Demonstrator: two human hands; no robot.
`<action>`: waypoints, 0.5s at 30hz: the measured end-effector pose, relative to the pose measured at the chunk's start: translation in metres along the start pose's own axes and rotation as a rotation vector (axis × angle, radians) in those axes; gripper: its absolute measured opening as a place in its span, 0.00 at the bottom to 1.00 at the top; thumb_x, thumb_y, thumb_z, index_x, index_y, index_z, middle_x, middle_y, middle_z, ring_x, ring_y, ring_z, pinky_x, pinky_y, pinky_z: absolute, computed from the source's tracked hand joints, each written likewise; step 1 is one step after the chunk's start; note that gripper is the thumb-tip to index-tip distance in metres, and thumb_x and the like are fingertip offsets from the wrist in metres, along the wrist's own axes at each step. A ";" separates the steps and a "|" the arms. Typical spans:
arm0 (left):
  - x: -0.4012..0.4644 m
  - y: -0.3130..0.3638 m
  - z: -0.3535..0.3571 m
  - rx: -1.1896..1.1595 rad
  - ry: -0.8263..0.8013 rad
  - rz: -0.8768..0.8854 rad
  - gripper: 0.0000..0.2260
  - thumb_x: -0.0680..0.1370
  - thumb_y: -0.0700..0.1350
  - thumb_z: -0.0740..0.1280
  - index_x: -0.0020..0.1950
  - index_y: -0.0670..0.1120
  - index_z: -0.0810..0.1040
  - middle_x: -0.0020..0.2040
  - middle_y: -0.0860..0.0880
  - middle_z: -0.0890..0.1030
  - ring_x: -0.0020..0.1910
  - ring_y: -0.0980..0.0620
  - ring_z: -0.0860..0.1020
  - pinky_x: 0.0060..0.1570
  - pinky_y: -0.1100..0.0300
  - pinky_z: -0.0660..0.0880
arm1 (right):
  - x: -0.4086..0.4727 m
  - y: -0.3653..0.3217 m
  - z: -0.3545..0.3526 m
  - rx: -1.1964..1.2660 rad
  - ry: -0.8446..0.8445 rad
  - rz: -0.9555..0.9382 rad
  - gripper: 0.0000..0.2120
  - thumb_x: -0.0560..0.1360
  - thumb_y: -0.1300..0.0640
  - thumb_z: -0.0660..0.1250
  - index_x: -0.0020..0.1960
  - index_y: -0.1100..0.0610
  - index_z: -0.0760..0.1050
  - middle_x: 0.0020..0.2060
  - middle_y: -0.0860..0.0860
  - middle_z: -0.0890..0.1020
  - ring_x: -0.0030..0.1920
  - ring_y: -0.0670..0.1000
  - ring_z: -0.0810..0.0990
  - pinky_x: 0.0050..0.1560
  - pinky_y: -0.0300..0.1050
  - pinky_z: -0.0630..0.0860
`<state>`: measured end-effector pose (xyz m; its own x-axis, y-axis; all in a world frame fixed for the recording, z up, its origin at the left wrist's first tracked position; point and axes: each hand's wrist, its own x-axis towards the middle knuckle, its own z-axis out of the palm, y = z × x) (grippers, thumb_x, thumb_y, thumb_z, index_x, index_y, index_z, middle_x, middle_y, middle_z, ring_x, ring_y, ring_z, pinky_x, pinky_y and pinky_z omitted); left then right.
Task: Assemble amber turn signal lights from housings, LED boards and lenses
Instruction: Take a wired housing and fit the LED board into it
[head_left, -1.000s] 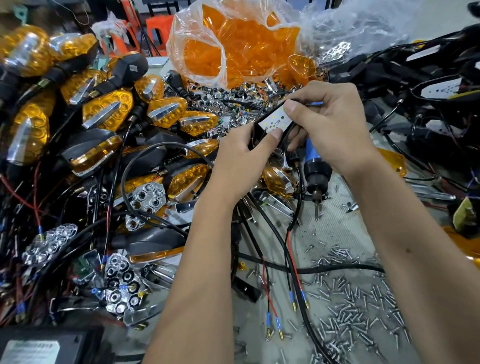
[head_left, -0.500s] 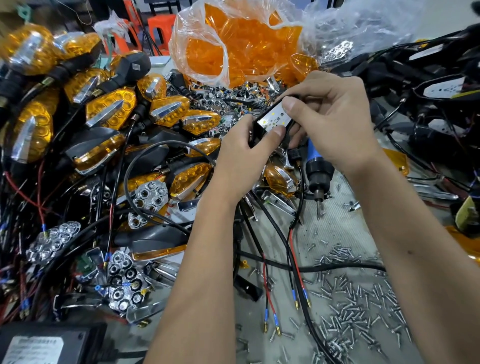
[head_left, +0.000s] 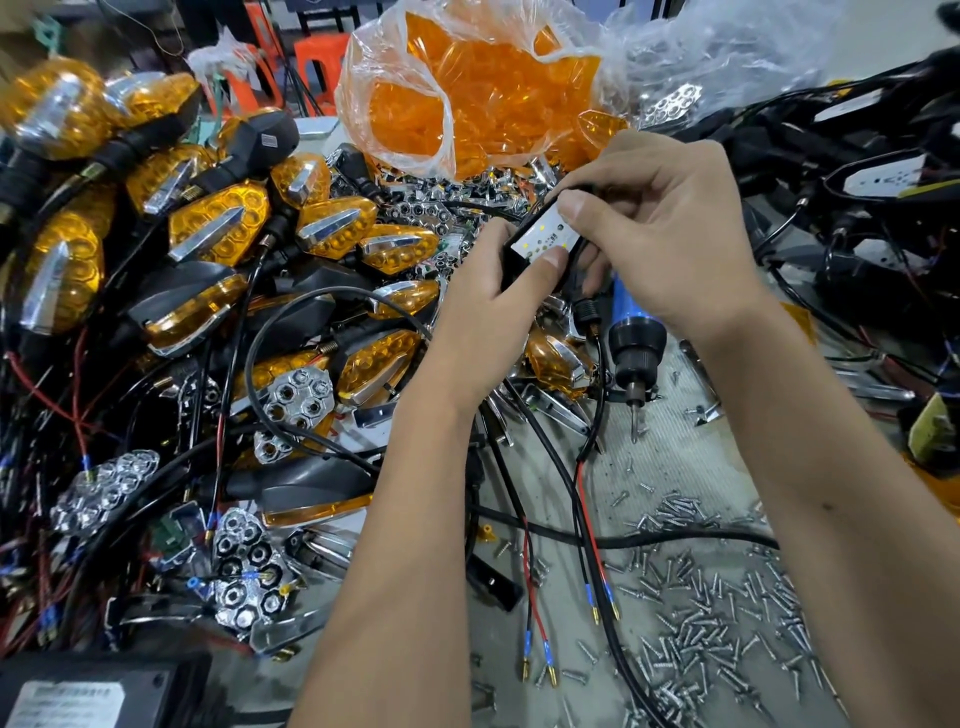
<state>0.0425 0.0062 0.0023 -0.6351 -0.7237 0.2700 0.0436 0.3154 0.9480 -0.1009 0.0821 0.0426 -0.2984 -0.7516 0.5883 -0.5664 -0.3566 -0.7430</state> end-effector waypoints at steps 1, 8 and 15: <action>0.000 0.001 0.000 -0.012 0.001 -0.003 0.15 0.81 0.53 0.65 0.58 0.43 0.72 0.37 0.57 0.71 0.33 0.55 0.67 0.32 0.60 0.62 | 0.001 -0.001 0.000 -0.001 -0.001 -0.005 0.04 0.78 0.64 0.71 0.47 0.60 0.85 0.40 0.52 0.78 0.25 0.56 0.81 0.27 0.45 0.78; -0.002 0.004 0.002 -0.060 -0.049 -0.050 0.12 0.80 0.54 0.63 0.56 0.47 0.74 0.36 0.57 0.72 0.32 0.58 0.68 0.30 0.63 0.63 | 0.002 -0.003 -0.004 -0.021 -0.026 0.026 0.05 0.78 0.66 0.71 0.48 0.64 0.85 0.38 0.47 0.78 0.25 0.56 0.81 0.26 0.46 0.78; -0.002 0.011 0.003 -0.212 -0.242 -0.124 0.11 0.81 0.48 0.63 0.59 0.43 0.72 0.40 0.42 0.78 0.32 0.45 0.73 0.26 0.58 0.68 | -0.002 0.002 -0.018 0.043 -0.149 0.180 0.04 0.78 0.69 0.70 0.49 0.68 0.84 0.39 0.59 0.81 0.26 0.55 0.78 0.27 0.43 0.76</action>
<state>0.0422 0.0128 0.0114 -0.8088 -0.5742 0.1269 0.0978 0.0815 0.9919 -0.1150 0.0926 0.0460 -0.2730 -0.8780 0.3933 -0.4798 -0.2300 -0.8467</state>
